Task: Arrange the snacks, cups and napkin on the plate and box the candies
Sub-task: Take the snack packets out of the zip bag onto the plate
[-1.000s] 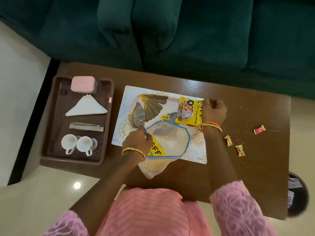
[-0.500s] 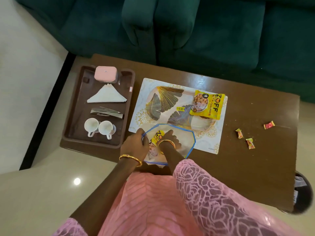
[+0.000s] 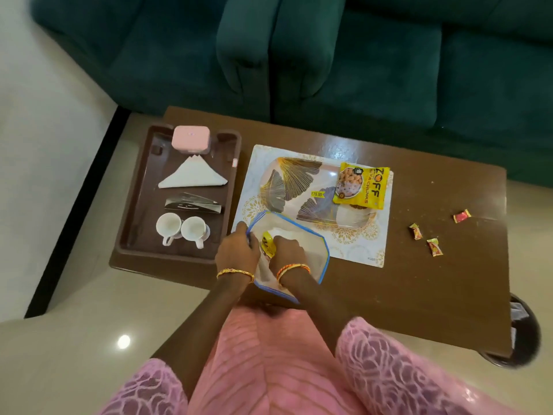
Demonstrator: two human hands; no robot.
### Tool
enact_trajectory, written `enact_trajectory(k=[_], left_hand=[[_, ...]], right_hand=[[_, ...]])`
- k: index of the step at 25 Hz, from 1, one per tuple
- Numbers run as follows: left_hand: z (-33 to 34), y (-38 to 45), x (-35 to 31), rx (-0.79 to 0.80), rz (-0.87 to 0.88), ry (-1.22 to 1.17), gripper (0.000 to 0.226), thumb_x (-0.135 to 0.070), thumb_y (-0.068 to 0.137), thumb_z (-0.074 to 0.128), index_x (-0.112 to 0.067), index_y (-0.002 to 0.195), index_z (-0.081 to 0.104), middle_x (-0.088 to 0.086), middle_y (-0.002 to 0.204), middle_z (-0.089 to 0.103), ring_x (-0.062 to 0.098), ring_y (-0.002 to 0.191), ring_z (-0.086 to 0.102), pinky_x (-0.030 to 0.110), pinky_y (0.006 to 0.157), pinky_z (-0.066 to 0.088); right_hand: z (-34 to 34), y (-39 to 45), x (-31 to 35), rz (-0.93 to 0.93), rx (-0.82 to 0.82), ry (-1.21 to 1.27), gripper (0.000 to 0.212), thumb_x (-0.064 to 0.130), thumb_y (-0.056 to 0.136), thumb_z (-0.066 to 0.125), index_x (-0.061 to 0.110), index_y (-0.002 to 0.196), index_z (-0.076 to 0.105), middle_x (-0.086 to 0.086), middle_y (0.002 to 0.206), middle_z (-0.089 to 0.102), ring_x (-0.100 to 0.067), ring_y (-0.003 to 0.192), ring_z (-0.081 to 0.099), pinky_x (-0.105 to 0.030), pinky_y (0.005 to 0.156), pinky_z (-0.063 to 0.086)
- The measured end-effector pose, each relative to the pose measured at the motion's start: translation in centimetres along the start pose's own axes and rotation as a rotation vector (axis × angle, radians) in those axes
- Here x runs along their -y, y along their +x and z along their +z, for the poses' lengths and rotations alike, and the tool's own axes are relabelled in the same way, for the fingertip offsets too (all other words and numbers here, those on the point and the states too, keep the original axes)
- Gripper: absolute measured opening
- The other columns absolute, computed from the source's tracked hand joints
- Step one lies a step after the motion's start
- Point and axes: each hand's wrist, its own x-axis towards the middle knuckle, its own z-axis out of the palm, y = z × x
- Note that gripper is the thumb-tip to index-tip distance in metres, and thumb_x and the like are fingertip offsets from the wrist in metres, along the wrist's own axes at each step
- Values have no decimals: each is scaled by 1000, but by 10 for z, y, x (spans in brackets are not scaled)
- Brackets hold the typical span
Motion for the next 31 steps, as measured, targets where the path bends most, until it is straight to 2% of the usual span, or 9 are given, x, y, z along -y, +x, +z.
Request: enact_trajectory(k=[4,7,9,10,14,16,19,25,31], left_hand=[[6,8,-10,17,24,74,15,-17,87,51,-5,95,54,23,86,68,43,84,62,43,65,49],[10,12,-12,39,42,123,18,-19,89,50,-6,99,55,22,90,69,43,87,63,44,67,51],[13,16,-16,59,39,138,20,-20,90,50,-5,102,55,22,93,69,43,89,63,45,69,51],[15,18,-21,67,34,145,20,-20,90,49,-6,102,56,22,94,69,43,89,63,45,70,51],[26,29,-34,96,36,180,19,-21,89,50,-7,100,58,22,92,69,42,89,62,41,65,49],[34,34,-39,107,24,196,16,-20,88,51,-8,95,59,21,89,69,42,86,62,37,60,43],[43,39,-41,116,2,234,14,-20,88,53,-8,93,58,20,86,69,41,83,62,34,58,39],[42,48,-38,99,23,242,11,-19,87,55,-9,91,59,20,79,68,41,75,61,35,56,41],[48,45,-39,121,-25,268,11,-22,87,56,-12,90,60,18,78,67,39,77,61,39,60,50]], right_hand=[[-49,-71,-2,-71,-200,70,34,11,81,56,11,114,48,-21,101,64,-40,97,58,-39,73,47],[-100,-99,-35,-54,-472,453,26,11,78,58,23,100,51,-14,79,67,-33,76,60,-36,59,46],[-126,-84,-75,13,-586,705,24,9,79,64,25,91,52,-4,77,66,-22,69,61,-32,61,48],[-135,-68,-97,55,-599,805,23,6,79,66,21,93,54,-4,82,67,-20,74,62,-33,67,50],[-124,27,-185,346,-491,1020,32,2,81,68,-2,110,56,-24,120,62,-34,106,60,-52,93,50],[-105,69,-210,468,-387,1007,48,5,81,69,-3,124,51,-22,132,55,-37,118,54,-51,99,46],[-82,109,-222,527,-326,994,60,7,81,69,1,134,43,-18,143,44,-36,127,46,-47,104,42],[-70,157,-229,491,-299,1031,60,4,85,64,3,138,37,-17,142,46,-34,127,46,-43,103,41],[-60,170,-236,549,-351,959,61,14,84,67,5,138,40,-15,146,41,-36,131,41,-48,108,39]])
